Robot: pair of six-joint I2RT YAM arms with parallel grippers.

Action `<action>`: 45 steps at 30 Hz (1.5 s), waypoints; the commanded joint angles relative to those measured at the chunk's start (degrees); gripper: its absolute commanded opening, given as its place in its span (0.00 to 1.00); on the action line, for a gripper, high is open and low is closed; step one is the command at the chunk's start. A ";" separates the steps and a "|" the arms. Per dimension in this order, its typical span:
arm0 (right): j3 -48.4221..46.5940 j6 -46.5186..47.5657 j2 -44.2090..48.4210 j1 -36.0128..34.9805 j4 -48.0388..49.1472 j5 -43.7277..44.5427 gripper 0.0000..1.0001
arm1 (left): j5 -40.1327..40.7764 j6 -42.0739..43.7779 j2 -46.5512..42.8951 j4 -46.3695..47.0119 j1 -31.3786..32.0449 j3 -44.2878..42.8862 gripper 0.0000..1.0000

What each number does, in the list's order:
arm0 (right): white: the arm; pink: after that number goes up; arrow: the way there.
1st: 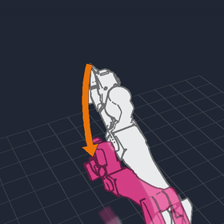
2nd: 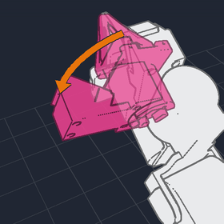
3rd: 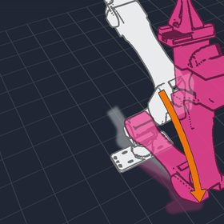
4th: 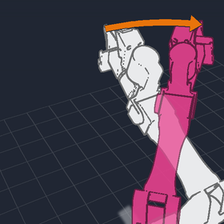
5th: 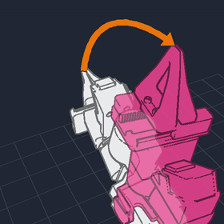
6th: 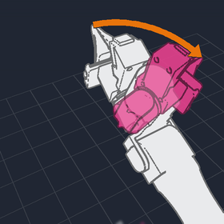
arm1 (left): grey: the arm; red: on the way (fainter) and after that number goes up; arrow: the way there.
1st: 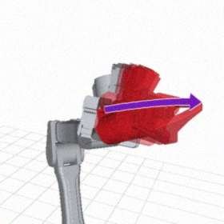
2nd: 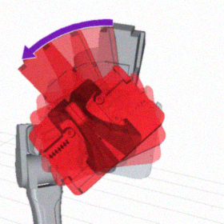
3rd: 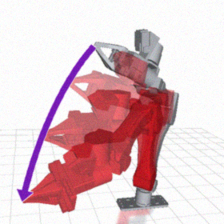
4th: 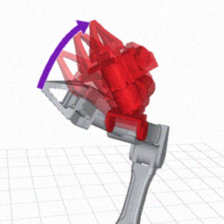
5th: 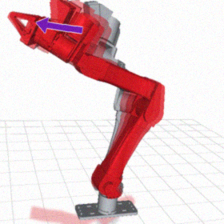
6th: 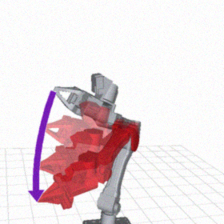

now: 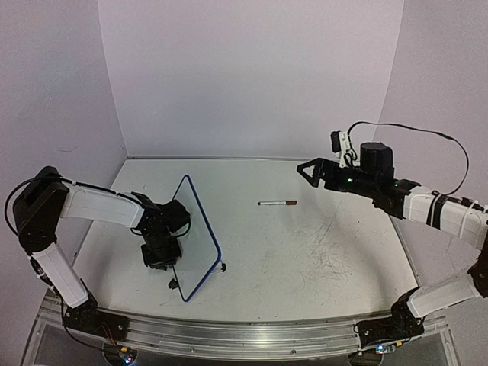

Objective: Write a sentence on the whiteboard
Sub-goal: Move the whiteboard to the center of the board.

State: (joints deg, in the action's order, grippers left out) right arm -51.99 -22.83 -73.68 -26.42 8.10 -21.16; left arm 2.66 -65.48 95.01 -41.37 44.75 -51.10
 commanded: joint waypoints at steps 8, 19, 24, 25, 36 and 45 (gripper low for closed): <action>-4.33 0.02 -4.75 -6.77 1.13 0.02 0.98 | -10.07 3.20 14.02 23.00 4.38 -15.93 0.14; -6.41 -0.33 -7.69 -11.42 1.05 -2.75 0.98 | -10.20 5.26 15.24 23.70 4.98 -18.45 0.18; -8.09 -1.13 -9.63 -14.41 1.04 -3.69 0.98 | -7.09 6.06 6.41 23.61 5.01 -11.02 0.26; -8.41 -1.23 -9.86 -15.05 1.04 -3.78 0.98 | -6.55 6.14 4.63 23.63 5.00 -8.98 0.27; -8.36 -5.40 -9.67 -22.34 -1.04 0.08 0.98 | -3.24 9.90 -6.04 23.49 4.99 1.60 0.28; -4.93 -10.76 -9.09 -30.42 -2.74 10.11 0.97 | -0.55 13.80 -7.48 27.62 5.95 6.96 0.20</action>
State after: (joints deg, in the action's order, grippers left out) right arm -58.16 -30.18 -83.85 -53.79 5.42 -17.59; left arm 0.31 -53.90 89.79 -17.49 49.74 -47.94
